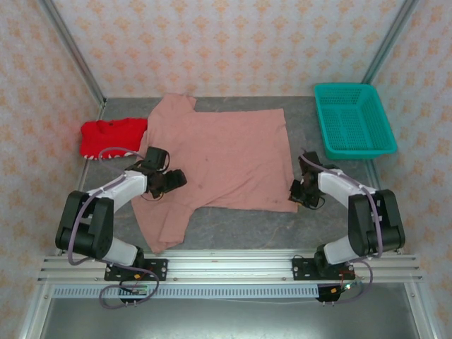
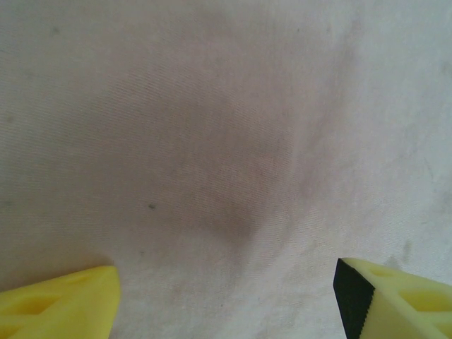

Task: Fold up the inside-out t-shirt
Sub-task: Move the T-shirt to the center of the table.

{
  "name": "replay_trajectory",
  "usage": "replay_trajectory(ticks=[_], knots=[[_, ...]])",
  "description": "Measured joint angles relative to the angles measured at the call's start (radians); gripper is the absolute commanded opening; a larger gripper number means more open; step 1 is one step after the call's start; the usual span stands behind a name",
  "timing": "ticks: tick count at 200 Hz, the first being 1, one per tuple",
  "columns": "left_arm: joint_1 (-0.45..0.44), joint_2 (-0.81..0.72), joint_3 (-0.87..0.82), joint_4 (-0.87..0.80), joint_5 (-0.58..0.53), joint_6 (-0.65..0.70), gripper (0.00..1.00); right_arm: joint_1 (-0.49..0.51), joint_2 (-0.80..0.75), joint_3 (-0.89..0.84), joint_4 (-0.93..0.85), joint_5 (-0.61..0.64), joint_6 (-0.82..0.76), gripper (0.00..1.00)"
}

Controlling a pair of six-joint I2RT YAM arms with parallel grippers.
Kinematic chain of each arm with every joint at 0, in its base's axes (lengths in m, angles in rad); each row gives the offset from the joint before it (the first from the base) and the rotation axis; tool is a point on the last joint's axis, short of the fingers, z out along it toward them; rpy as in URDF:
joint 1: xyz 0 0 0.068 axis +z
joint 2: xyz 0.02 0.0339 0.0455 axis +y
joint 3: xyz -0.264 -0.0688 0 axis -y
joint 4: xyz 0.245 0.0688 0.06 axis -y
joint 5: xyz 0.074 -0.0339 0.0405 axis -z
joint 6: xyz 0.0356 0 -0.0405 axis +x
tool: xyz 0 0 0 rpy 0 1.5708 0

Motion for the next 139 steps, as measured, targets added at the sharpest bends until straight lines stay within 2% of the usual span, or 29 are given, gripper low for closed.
replay_trajectory(ticks=[26, 55, 77, 90, 116, 139], knots=[[-0.026, 0.039, 0.008, 0.022, 0.011, 0.006, 0.81, -0.018, 0.043, 0.048, -0.05, 0.014, -0.002, 0.03], [-0.056, 0.071, 0.039, 0.044, 0.019, 0.015, 0.82, -0.099, 0.069, 0.077, -0.008, 0.023, -0.003, 0.03], [-0.084, 0.083, 0.055, 0.051, 0.036, 0.025, 0.83, -0.164, 0.07, 0.095, 0.0, 0.074, -0.002, 0.04], [-0.102, 0.087, 0.065, 0.05, 0.041, 0.039, 0.83, -0.187, 0.07, 0.123, -0.005, 0.108, -0.004, 0.09], [-0.114, 0.065, 0.072, 0.04, 0.044, 0.058, 0.86, -0.203, 0.065, 0.184, 0.002, 0.153, -0.011, 0.26], [-0.114, -0.039, 0.063, 0.001, 0.024, 0.068, 0.87, -0.178, -0.001, 0.167, 0.006, 0.163, -0.023, 0.39]])
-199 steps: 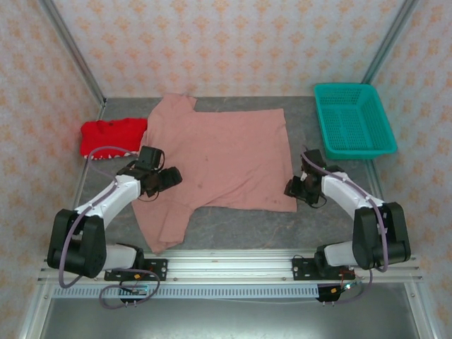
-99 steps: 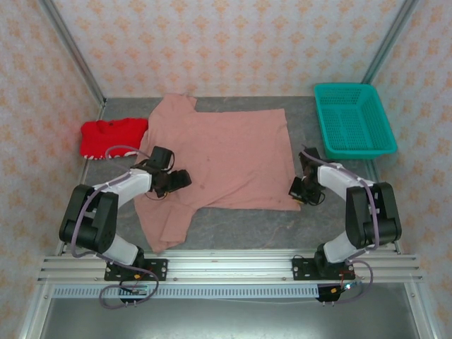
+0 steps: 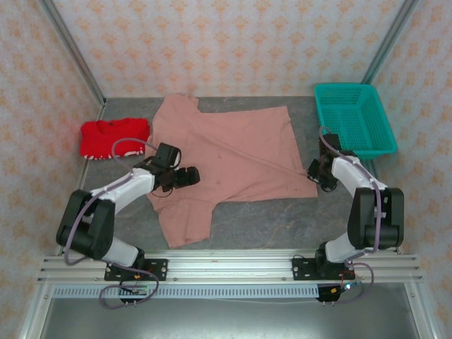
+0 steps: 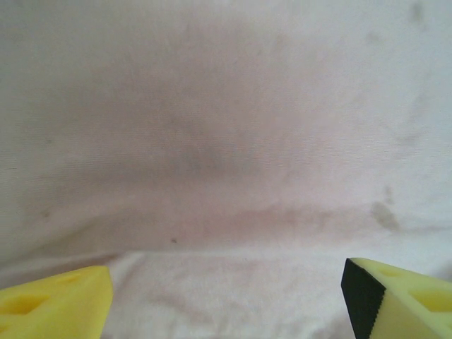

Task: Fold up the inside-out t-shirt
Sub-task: Move the T-shirt to the center of the table, then flatten out the T-shirt at the center of the table.

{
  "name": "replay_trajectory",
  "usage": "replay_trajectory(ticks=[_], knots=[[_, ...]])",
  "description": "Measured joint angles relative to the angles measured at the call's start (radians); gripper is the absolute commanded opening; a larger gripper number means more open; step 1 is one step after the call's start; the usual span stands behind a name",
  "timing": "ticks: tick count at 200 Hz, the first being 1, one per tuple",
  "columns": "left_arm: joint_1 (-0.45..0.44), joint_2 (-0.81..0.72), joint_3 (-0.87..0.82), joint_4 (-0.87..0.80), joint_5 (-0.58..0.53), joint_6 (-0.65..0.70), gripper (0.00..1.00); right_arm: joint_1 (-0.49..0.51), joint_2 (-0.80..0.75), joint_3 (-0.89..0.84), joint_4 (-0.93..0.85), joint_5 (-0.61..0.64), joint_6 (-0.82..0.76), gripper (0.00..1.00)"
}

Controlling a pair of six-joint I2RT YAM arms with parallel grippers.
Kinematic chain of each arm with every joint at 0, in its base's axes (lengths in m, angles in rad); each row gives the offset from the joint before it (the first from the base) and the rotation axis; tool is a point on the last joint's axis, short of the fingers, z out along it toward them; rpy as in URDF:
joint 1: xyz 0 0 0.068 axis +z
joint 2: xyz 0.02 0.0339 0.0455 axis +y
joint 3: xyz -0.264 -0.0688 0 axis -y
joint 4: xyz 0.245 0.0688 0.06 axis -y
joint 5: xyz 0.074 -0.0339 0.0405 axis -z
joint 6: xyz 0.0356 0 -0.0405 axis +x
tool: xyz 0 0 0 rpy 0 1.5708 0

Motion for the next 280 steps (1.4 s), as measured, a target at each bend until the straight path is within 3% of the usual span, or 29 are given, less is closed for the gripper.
replay_trajectory(ticks=[48, 88, 107, 153, 220, 259, 280], knots=[[-0.025, -0.339, -0.142, -0.146, -0.106, -0.087, 0.82, 0.13, -0.208, -0.11, 0.014, -0.076, 0.048, 0.43], [-0.133, -0.547, -0.289, -0.361, -0.212, -0.25, 0.61, 0.34, -0.145, -0.126, 0.046, -0.131, 0.101, 0.43], [-0.164, -0.563, -0.326, -0.397, -0.225, -0.316, 0.54, 0.383, -0.099, -0.095, 0.06, -0.142, 0.107, 0.45], [-0.205, -0.523, -0.411, -0.399, -0.171, -0.403, 0.42, 0.385, -0.073, -0.025, 0.061, -0.096, 0.077, 0.47], [-0.217, -0.521, -0.41, -0.441, -0.207, -0.422, 0.03, 0.385, -0.032, -0.017, 0.061, -0.082, 0.058, 0.47], [-0.229, -0.515, -0.394, -0.445, -0.186, -0.417, 0.01, 0.385, -0.028, -0.004, 0.059, -0.082, 0.044, 0.47], [-0.239, -0.523, -0.389, -0.447, -0.184, -0.421, 0.13, 0.385, -0.028, -0.001, 0.059, -0.082, 0.043, 0.47]])
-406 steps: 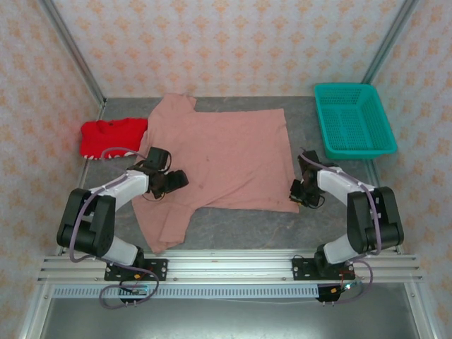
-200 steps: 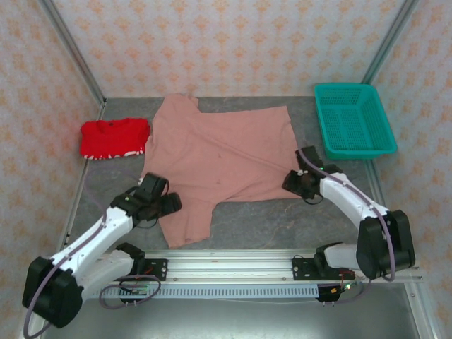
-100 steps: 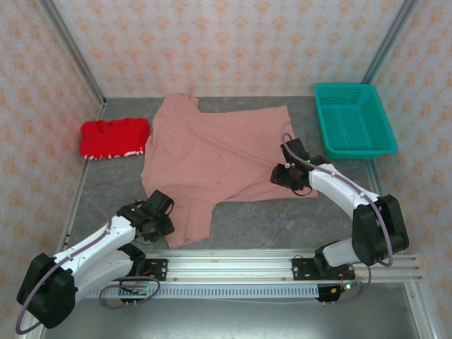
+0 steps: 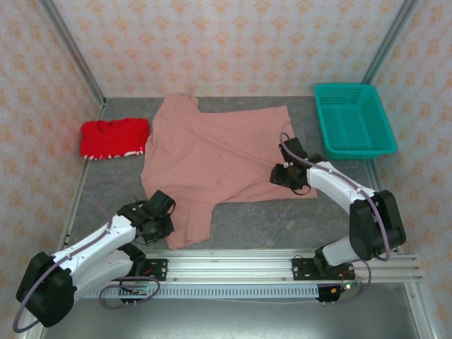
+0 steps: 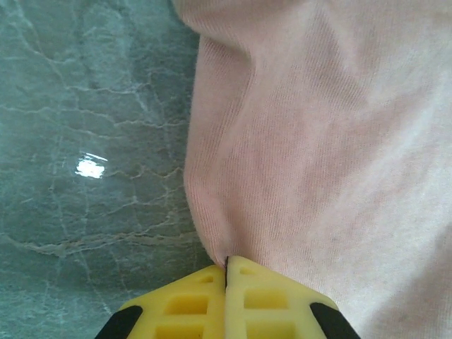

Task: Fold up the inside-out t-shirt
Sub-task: Flatten out the T-shirt at the center of the table.

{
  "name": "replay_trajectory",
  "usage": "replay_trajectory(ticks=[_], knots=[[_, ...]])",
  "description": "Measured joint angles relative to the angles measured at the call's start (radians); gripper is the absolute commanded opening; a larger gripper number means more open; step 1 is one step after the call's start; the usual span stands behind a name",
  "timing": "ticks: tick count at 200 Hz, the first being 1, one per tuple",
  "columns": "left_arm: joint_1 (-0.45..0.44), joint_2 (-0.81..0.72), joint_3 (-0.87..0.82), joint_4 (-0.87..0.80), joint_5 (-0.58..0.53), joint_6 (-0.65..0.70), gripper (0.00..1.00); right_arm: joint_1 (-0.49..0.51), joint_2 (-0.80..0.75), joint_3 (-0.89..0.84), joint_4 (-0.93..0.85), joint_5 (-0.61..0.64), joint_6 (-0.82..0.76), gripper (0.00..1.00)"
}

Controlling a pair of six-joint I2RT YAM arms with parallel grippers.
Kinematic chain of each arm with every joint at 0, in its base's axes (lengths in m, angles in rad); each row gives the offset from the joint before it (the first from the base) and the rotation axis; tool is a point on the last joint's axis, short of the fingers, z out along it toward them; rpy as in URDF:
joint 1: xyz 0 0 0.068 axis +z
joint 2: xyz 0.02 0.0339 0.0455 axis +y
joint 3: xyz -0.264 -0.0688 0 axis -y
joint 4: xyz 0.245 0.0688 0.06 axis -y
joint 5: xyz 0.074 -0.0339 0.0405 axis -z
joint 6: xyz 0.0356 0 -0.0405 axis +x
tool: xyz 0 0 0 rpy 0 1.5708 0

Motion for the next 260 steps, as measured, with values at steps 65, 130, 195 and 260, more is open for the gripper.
replay_trajectory(ticks=[65, 130, 195, 260], knots=[[-0.179, -0.066, 0.031, -0.084, -0.04, -0.113, 0.46, 0.0, 0.0, 0.0, -0.002, 0.0, 0.0, 0.47], [-0.274, 0.045, 0.031, -0.081, -0.009, -0.155, 0.13, 0.0, 0.005, -0.005, 0.001, 0.004, -0.007, 0.48], [-0.265, -0.093, 0.072, -0.12, -0.029, -0.177, 0.0, -0.137, -0.051, -0.028, -0.057, 0.051, -0.025, 0.52], [-0.106, -0.22, 0.177, -0.214, -0.015, -0.144, 0.0, -0.406, -0.17, -0.222, -0.074, 0.04, 0.013, 0.52]])
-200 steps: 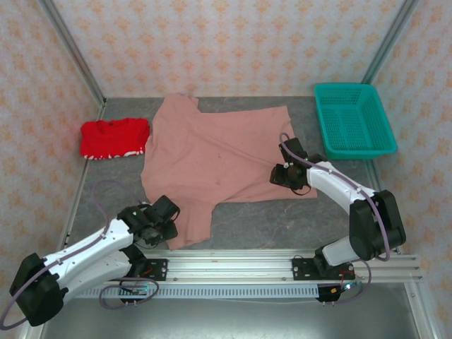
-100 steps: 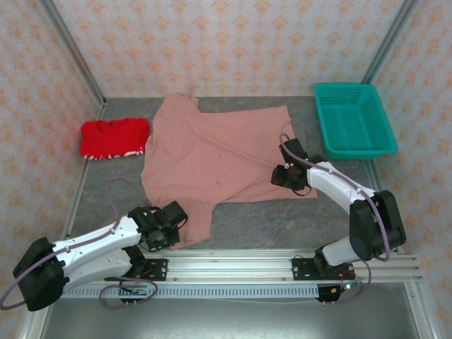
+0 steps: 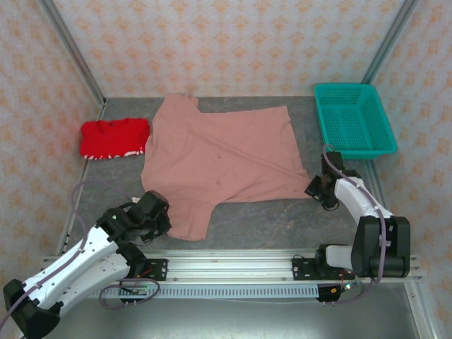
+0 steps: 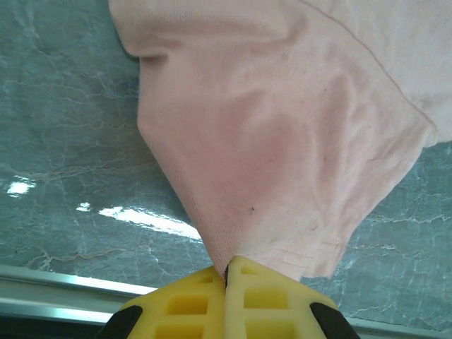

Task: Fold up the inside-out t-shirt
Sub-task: Flatten out the T-shirt at the center of the table.

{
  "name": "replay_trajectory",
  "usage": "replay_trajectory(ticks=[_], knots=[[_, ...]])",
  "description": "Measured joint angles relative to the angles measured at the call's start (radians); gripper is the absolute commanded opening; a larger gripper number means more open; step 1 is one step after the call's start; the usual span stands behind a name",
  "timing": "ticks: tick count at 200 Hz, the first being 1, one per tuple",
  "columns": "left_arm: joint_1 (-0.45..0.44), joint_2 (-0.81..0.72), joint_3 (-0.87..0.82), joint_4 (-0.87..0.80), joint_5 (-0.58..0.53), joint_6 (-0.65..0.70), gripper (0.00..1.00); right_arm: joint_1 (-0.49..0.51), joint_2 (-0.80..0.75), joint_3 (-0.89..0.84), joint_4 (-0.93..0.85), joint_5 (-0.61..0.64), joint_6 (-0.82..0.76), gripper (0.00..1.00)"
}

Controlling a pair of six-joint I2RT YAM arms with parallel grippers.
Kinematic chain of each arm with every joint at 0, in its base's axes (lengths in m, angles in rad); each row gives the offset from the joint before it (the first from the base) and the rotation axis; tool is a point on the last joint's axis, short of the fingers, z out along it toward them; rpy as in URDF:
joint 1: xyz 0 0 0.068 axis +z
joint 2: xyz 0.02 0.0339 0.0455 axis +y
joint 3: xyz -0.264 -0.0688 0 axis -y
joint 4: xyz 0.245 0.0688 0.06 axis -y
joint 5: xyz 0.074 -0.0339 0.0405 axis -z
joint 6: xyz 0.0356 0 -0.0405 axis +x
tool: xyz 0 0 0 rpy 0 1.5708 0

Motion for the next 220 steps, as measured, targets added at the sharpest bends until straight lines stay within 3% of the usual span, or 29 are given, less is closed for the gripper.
replay_trajectory(ticks=[134, 180, 220], knots=[[0.03, 0.044, 0.053, -0.016, 0.006, 0.098, 0.0, -0.011, 0.13, 0.0, 0.072, -0.056, 0.022, 0.42], [0.056, 0.04, 0.069, -0.034, 0.001, 0.119, 0.0, -0.023, 0.16, 0.027, 0.041, -0.037, 0.022, 0.1], [0.134, 0.026, 0.165, -0.084, -0.015, 0.175, 0.0, -0.024, 0.137, 0.032, 0.087, -0.044, 0.014, 0.01]])
